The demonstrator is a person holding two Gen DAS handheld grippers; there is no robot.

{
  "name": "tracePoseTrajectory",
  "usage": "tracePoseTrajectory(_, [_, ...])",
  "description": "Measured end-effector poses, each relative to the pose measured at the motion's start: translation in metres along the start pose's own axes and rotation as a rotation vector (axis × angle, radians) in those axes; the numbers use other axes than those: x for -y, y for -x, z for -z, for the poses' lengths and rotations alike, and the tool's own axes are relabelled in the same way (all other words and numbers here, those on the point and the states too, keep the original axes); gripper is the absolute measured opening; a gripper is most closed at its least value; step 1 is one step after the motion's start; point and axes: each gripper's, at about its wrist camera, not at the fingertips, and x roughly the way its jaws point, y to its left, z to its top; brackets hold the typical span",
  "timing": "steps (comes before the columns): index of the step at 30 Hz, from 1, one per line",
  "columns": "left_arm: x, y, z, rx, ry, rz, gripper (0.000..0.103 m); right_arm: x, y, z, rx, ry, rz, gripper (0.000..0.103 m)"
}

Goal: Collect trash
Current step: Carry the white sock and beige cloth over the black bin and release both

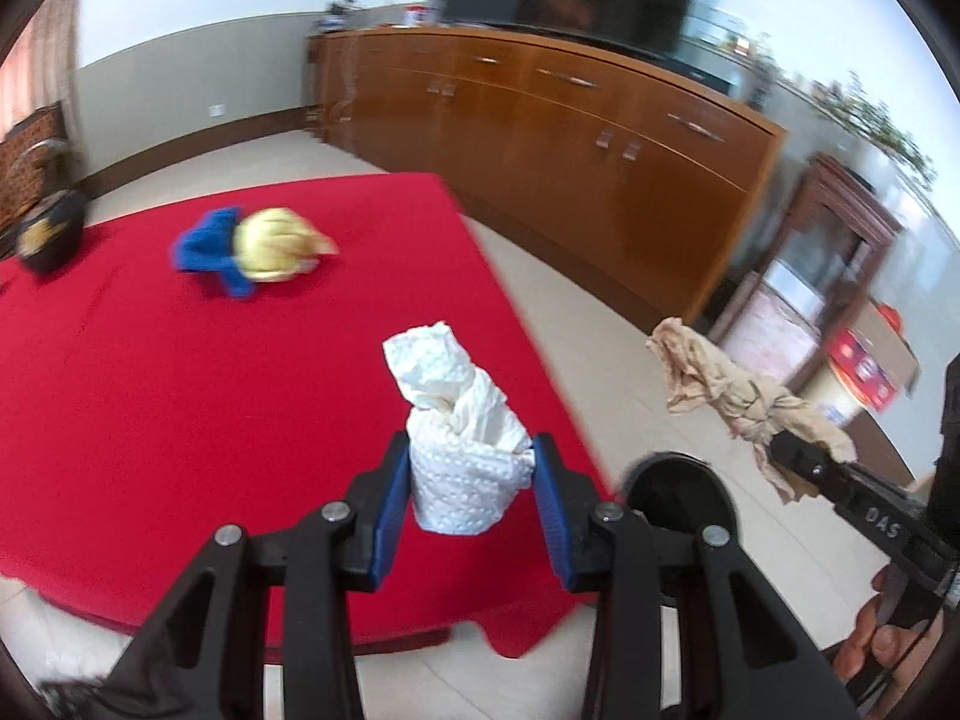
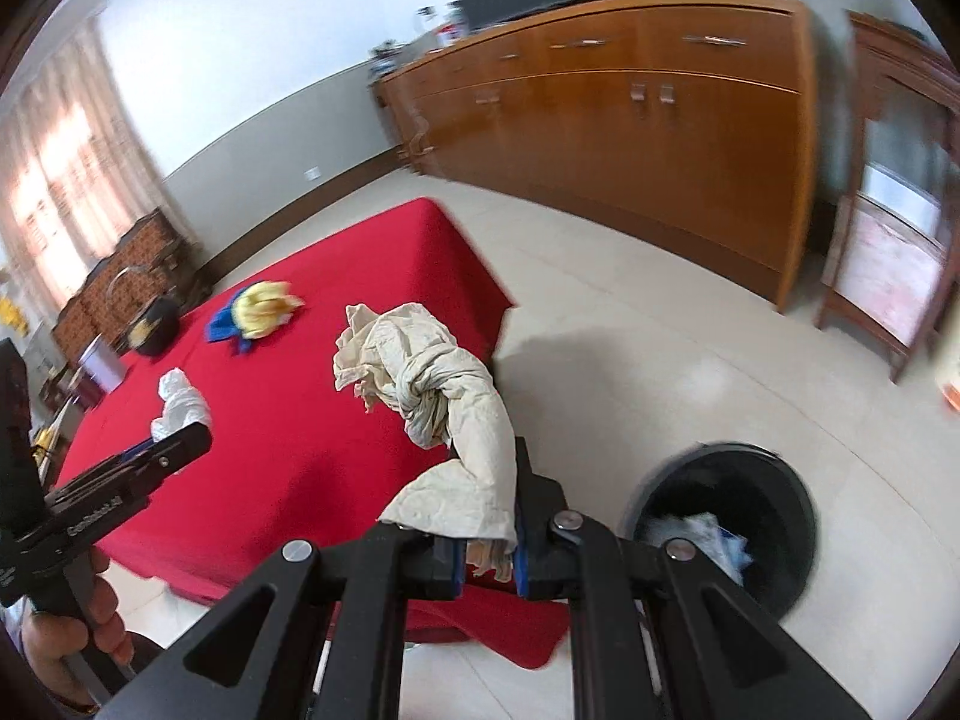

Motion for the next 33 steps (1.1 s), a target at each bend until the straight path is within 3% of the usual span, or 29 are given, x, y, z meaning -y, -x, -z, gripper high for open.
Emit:
tracePoseTrajectory(7, [0.078, -0.022, 0.008, -0.054, -0.110, 0.133, 0.041, 0.081, 0.028, 0.025, 0.000, -0.117, 0.130, 0.012])
tracePoseTrajectory(14, [0.136, -0.063, 0.026, -0.141, -0.185, 0.197, 0.041, 0.149, 0.030, 0.052, -0.040, -0.226, 0.200, 0.012])
tracePoseTrajectory(23, [0.186, -0.127, 0.057, -0.255, -0.236, 0.212, 0.041, 0.210, -0.010, 0.075, -0.134, -0.350, 0.243, 0.012])
tracePoseTrajectory(31, [0.205, -0.165, 0.071, -0.334, -0.256, 0.210, 0.043, 0.232, -0.040, 0.076, -0.180, -0.377, 0.279, 0.012])
tracePoseTrajectory(33, [0.205, -0.169, 0.072, -0.352, -0.262, 0.208, 0.045, 0.237, -0.046, 0.076, -0.192, -0.378, 0.303, 0.021])
